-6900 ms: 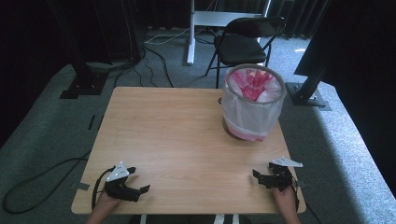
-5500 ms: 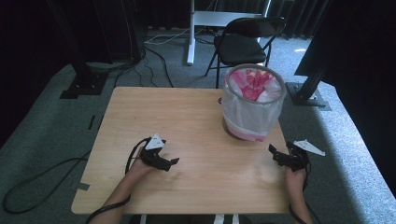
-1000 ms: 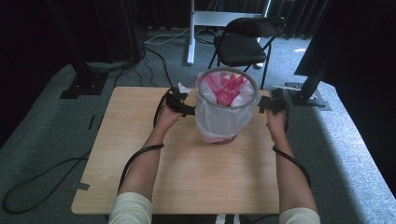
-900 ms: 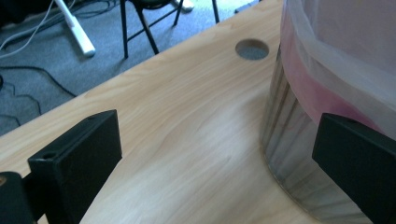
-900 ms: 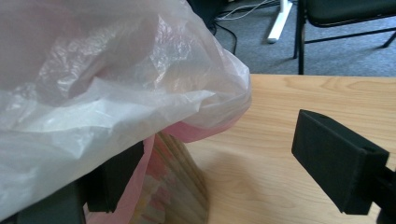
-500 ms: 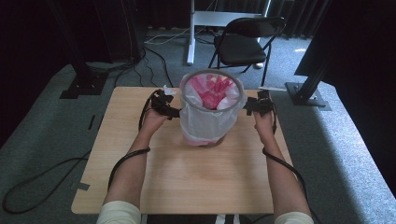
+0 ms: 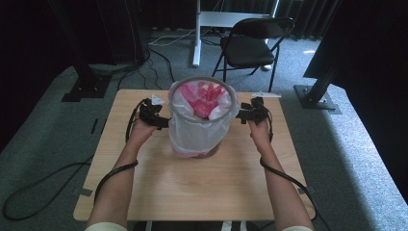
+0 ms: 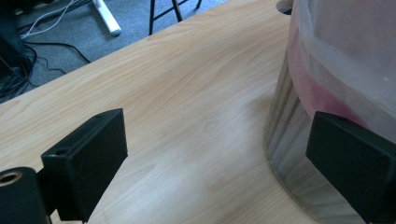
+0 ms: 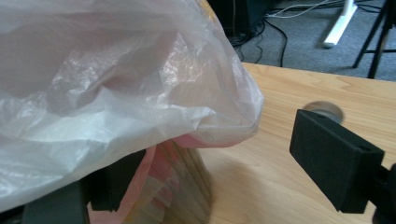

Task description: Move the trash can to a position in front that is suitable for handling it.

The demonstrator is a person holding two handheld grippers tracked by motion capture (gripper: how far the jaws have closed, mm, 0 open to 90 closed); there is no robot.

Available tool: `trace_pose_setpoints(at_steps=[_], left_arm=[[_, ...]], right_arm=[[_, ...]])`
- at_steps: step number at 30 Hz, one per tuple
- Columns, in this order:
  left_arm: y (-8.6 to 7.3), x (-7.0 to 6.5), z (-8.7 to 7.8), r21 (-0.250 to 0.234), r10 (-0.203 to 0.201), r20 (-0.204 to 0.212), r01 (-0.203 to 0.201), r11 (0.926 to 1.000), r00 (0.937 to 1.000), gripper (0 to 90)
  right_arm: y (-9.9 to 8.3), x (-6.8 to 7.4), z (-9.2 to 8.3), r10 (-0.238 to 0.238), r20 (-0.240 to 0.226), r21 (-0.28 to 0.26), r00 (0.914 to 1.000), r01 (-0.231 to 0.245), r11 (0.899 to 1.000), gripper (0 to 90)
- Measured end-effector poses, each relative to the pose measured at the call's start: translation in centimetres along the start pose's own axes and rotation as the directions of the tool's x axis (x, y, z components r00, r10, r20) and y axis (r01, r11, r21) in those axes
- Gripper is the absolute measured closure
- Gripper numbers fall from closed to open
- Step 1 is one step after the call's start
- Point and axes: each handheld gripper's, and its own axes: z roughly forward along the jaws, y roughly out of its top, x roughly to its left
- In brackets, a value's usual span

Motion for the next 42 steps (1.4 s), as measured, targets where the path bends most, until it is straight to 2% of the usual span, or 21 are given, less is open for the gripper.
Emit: trace_pose_setpoints(at_steps=[5, 8, 12, 17, 19, 21, 23, 26, 29, 34, 36, 42], left_arm=[[-1.4, 0.7, -1.1, 0.004, -0.011, -0.017, 0.011, 0.9999, 0.9998, 5.3], [-1.9, 1.0, -1.8, 0.011, -0.008, -0.024, 0.008, 0.9999, 0.9997, 5.3], [-2.6, 1.4, -2.3, 0.006, -0.02, -0.008, 0.02, 0.9998, 0.9998, 5.2], [-3.0, 1.7, -2.0, 0.005, -0.048, -0.024, 0.048, 0.9988, 0.9985, 5.1], [-2.9, 1.8, -1.9, -0.003, -0.059, -0.025, 0.059, 0.9982, 0.9979, 5.1], [-2.6, 1.8, -1.8, -0.02, -0.062, -0.025, 0.061, 0.9979, 0.9978, 5.1], [-2.3, 1.8, -1.8, -0.022, -0.057, -0.018, 0.057, 0.9982, 0.9982, 4.9], [-2.2, 1.8, -1.7, -0.019, -0.054, -0.008, 0.054, 0.9984, 0.9985, 4.0], [-2.2, 1.8, -1.9, -0.019, -0.052, -0.013, 0.051, 0.9985, 0.9986, 4.1], [-2.4, 1.7, -2.1, -0.011, -0.053, -0.003, 0.053, 0.9986, 0.9986, 4.3], [-2.6, 1.5, -2.3, -0.013, -0.055, -0.003, 0.055, 0.9984, 0.9985, 4.7], [-3.0, 1.0, -3.3, 0.005, -0.025, 0.002, 0.025, 0.9997, 0.9997, 4.8]], right_arm=[[-0.4, 1.5, 0.8, -0.011, -0.05, 0.004, 0.9987, 0.011, 1.0, 17.5], [-0.4, 2.3, 1.0, -0.032, -0.059, 0.009, 0.9978, 0.032, 0.999, 17.5], [-0.5, 3.2, 1.0, -0.061, -0.083, 0.012, 0.9947, 0.062, 0.998, 16.7], [0.1, 3.1, 1.1, -0.032, -0.09, -0.002, 0.9954, 0.032, 0.999, 12.6], [0.5, 3.2, 1.4, -0.043, -0.07, 0.01, 0.9966, 0.044, 0.999, 12.4], [0.8, 3.0, 1.7, -0.027, -0.076, 0.024, 0.9967, 0.029, 0.999, 12.0], [1.0, 2.9, 2.1, -0.021, -0.048, 0.044, 0.9986, 0.023, 0.999, 12.1], [1.1, 2.9, 2.3, -0.01, -0.041, 0.048, 0.9991, 0.012, 0.999, 12.6], [1.1, 2.9, 2.3, 0.0, -0.049, 0.051, 0.9988, 0.003, 0.999, 15.0], [0.7, 2.8, 2.2, 0.014, -0.093, 0.053, 0.9956, -0.009, 0.999, 15.4], [0.6, 3.0, 2.0, 0.01, -0.094, 0.048, 0.9956, -0.005, 0.999, 15.4], [-0.1, 3.9, 1.3, -0.017, -0.091, 0.041, 0.9957, 0.021, 0.999, 16.4]])
